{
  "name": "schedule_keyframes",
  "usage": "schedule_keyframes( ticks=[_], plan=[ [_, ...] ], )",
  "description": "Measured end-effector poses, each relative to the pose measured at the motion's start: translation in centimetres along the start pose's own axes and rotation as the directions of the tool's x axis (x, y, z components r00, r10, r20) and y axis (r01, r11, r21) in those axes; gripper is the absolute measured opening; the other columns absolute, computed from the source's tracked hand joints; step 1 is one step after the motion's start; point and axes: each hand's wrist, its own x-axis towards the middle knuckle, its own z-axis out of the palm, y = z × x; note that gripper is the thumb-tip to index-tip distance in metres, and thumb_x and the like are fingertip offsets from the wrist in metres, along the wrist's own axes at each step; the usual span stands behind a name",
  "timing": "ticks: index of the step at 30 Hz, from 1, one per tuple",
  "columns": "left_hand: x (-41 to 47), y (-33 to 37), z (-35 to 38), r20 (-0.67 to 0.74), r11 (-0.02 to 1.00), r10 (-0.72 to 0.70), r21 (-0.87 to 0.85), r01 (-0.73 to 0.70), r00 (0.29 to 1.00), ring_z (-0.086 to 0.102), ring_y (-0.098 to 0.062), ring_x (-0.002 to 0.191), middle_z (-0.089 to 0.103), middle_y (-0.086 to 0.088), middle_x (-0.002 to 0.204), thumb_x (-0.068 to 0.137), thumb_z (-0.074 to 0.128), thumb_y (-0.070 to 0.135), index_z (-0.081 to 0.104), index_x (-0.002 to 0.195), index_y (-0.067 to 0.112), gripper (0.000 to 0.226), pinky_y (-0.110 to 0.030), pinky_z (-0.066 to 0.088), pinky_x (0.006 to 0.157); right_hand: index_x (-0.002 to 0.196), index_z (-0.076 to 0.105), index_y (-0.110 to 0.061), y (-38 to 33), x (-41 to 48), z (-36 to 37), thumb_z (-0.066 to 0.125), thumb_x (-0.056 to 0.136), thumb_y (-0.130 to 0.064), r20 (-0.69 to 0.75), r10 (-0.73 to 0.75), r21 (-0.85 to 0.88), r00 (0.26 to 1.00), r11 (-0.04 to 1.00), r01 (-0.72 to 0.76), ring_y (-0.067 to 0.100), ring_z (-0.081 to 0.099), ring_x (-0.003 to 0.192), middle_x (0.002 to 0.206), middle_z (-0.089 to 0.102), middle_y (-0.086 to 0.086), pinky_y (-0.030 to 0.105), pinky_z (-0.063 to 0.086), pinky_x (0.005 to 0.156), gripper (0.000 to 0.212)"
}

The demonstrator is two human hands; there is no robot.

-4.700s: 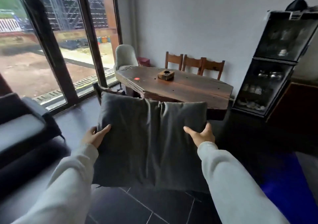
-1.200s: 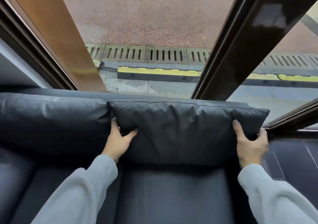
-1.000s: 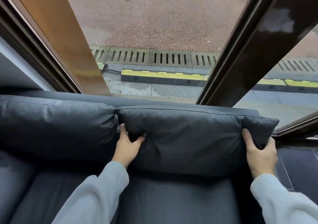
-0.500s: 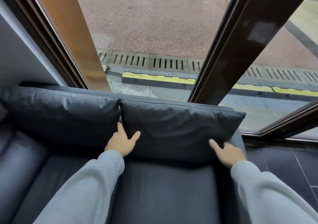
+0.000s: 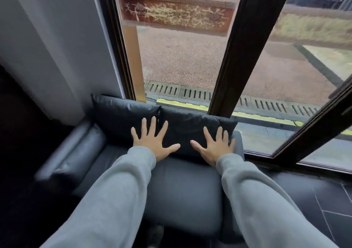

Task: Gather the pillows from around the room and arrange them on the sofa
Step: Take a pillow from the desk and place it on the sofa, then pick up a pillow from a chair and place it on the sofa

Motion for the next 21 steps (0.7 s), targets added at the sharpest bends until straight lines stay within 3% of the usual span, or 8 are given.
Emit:
schedule_keyframes(
  ticks=[3,10,17,21],
  plan=[
    [-6.7,-2.0,-3.1,-0.059,0.996,-0.092,-0.009,0.092,0.994,-0.037,-0.033,0.15,-0.035,0.001,0.167,0.068,0.009,0.099,-0.02,0.156,0.05,0.105,-0.068,-0.017,0.117,0.16,-0.009,-0.049,-3.5,-5.1,-2.2,0.001,0.063,-0.101,0.0,-0.082,0.014,0.997,0.997,0.082,0.035,-0.022,0.156,0.171,-0.02,0.013,0.06,-0.014,0.121,0.11],
    [-21.0,-9.8,-6.8,-0.152,0.946,-0.319,-0.113,0.304,0.936,-0.041,-0.028,0.148,-0.039,0.004,0.165,0.067,0.007,0.101,-0.014,0.158,0.052,0.105,-0.067,-0.023,0.114,0.158,-0.013,-0.05,-14.5,-15.1,-4.3,0.0,0.055,-0.106,0.046,-0.318,-0.042,0.947,0.946,0.32,0.035,-0.027,0.154,0.169,-0.026,0.014,0.06,-0.019,0.117,0.118],
    [-37.8,-20.1,-8.2,-0.178,0.797,-0.602,-0.193,0.572,0.779,-0.038,-0.029,0.15,-0.039,0.003,0.164,0.067,0.004,0.102,-0.017,0.157,0.052,0.104,-0.067,-0.022,0.115,0.159,-0.011,-0.049,-27.7,-28.5,-2.6,-0.006,0.051,-0.106,0.047,-0.608,-0.085,0.793,0.789,0.609,0.035,-0.022,0.155,0.17,-0.022,0.015,0.061,-0.015,0.119,0.122],
    [-49.6,-25.0,-7.7,-0.173,0.681,-0.731,-0.251,0.688,0.66,-0.04,-0.028,0.149,-0.04,0.004,0.163,0.067,0.002,0.101,-0.017,0.157,0.053,0.104,-0.066,-0.024,0.114,0.161,-0.005,-0.049,-34.4,-38.2,-0.5,0.002,0.06,-0.104,0.061,-0.725,-0.097,0.686,0.679,0.727,0.035,-0.021,0.156,0.17,-0.019,0.016,0.062,-0.014,0.119,0.115]
  ],
)
